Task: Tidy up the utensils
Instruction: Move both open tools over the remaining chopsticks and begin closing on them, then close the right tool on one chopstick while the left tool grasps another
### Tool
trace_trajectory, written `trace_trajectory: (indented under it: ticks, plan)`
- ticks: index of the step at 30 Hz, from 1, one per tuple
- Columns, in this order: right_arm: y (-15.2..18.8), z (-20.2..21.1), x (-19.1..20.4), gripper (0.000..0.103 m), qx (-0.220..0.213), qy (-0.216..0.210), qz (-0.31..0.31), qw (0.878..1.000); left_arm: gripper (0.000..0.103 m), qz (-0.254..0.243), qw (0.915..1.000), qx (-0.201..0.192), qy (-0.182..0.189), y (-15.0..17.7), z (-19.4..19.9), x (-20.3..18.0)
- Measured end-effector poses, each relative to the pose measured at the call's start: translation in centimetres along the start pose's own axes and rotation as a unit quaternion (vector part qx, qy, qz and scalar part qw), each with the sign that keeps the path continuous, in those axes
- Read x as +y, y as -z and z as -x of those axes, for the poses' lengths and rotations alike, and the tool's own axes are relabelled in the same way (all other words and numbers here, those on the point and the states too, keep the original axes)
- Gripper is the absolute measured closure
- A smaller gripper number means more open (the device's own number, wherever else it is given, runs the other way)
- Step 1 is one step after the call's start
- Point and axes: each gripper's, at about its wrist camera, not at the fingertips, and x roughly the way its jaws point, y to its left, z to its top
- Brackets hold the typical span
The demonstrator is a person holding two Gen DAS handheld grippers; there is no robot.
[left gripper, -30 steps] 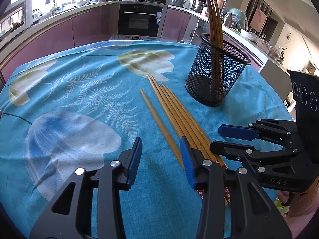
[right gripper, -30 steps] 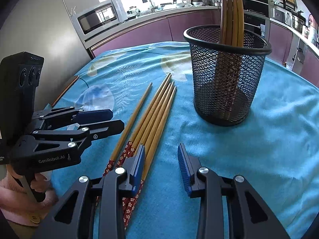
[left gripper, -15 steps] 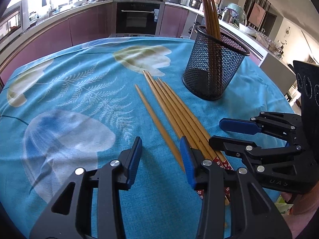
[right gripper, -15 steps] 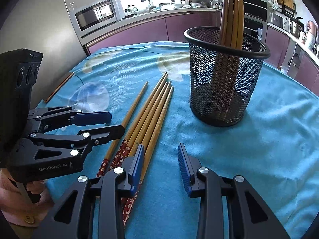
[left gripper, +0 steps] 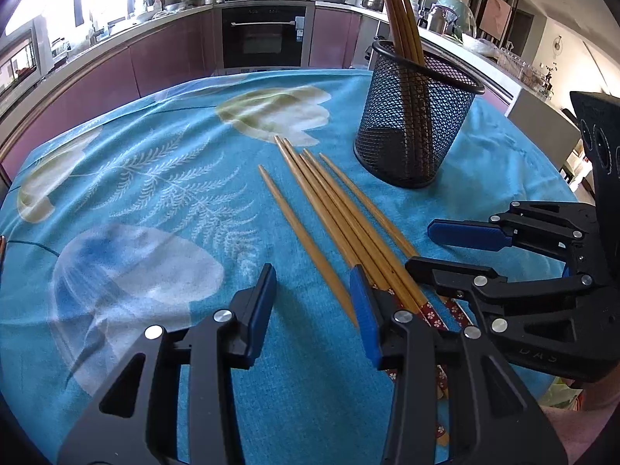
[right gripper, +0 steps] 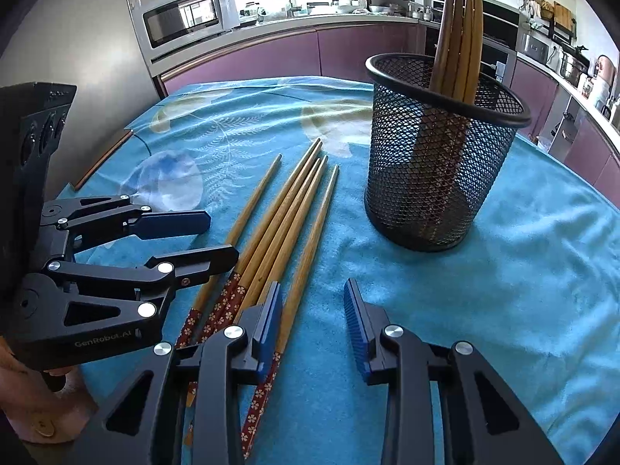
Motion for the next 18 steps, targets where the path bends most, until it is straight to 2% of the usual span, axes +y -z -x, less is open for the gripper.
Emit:
trace_trajectory:
  ticks: [6,11,14,18]
  plan:
    - [-0.5,-0.5,0.2,0.077,-0.005,0.009,0.005,1.0,0.067,-0.005,1.0,0.003,-0.003,-0.3,-0.2,0.1]
    - [-0.8,-0.6,-0.2,0.086,-0.006,0.007,0.0,1.0,0.083,0.004,1.0,0.006,-0.005,-0.6,-0.3,0.9]
    - [-0.9,-0.7,-0.5,0.089,-0.005,0.002,-0.006,1.0,0.087,0.011,0.9999,0.007,0.001,-0.7,-0.3,1.4]
    - [-1.0,-0.7,-0.7,0.089,-0.004,0.003,-0.009,1.0,0.087,0.015,0.9999,0.007,-0.001,-0.8,-0.4,1.6]
